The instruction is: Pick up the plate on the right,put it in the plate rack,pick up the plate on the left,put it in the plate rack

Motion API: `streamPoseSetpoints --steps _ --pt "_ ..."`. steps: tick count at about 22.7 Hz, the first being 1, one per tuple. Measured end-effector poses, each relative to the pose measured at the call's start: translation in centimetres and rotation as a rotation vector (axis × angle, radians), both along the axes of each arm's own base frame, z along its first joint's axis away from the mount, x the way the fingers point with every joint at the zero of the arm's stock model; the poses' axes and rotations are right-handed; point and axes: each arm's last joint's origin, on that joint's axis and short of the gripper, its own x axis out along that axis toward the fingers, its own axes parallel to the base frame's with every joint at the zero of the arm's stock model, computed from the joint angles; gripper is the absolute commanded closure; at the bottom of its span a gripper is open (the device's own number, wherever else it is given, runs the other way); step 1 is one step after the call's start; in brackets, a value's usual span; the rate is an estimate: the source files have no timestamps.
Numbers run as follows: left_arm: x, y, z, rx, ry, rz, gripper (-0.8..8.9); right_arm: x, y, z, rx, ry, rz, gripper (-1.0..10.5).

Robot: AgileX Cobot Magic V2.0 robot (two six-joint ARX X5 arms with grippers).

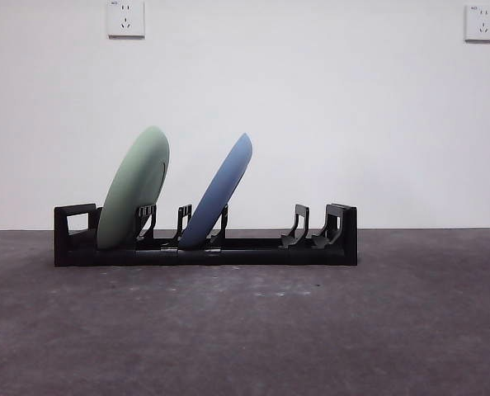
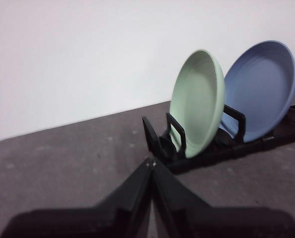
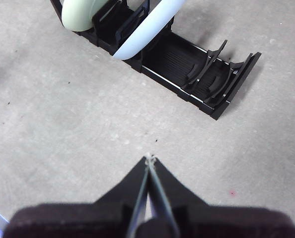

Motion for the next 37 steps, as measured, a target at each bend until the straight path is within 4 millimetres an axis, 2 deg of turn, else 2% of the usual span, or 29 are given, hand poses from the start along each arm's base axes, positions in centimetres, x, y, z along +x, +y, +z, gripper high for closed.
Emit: streamPoseSetpoints --steps 6,23,26,29,32,34,35,37 --pt "-0.2 -0.1 -1.9 -0.034 0.191 -0.004 8.17 0.0 0.0 0.0 0.000 0.000 0.000 9.5" --pt "-0.1 -0.1 -1.9 -0.061 0.195 -0.019 8.16 0.0 -0.1 0.0 -0.011 -0.009 -0.014 9.5" --pt "-0.1 -0.1 -1.9 -0.061 0.195 -0.018 8.17 -1.2 -1.6 1.4 -0.031 -0.124 -0.058 9.5" --pt "-0.1 -0.1 -1.9 -0.061 0.196 -0.019 8.16 -3.8 -4.4 4.6 0.097 -0.334 -0.107 9.5" --pt "-0.1 -0.1 -1.9 -0.061 0.199 -0.019 8.16 -6.8 -7.7 6.3 0.144 -0.443 -0.214 9.5" --pt "-0.1 -0.1 -1.9 -0.061 0.199 -0.018 8.16 -8.6 -9.6 6.3 0.142 -0.518 -0.327 9.5" --pt "-0.1 -0.1 -1.9 -0.061 0.199 -0.018 8.17 -9.6 -10.4 5.7 0.137 -0.555 -0.384 9.5" --pt "-0.1 -0.1 -1.9 -0.061 0.199 -0.019 8.16 -10.4 -11.0 4.6 0.137 -0.609 -0.434 9.5"
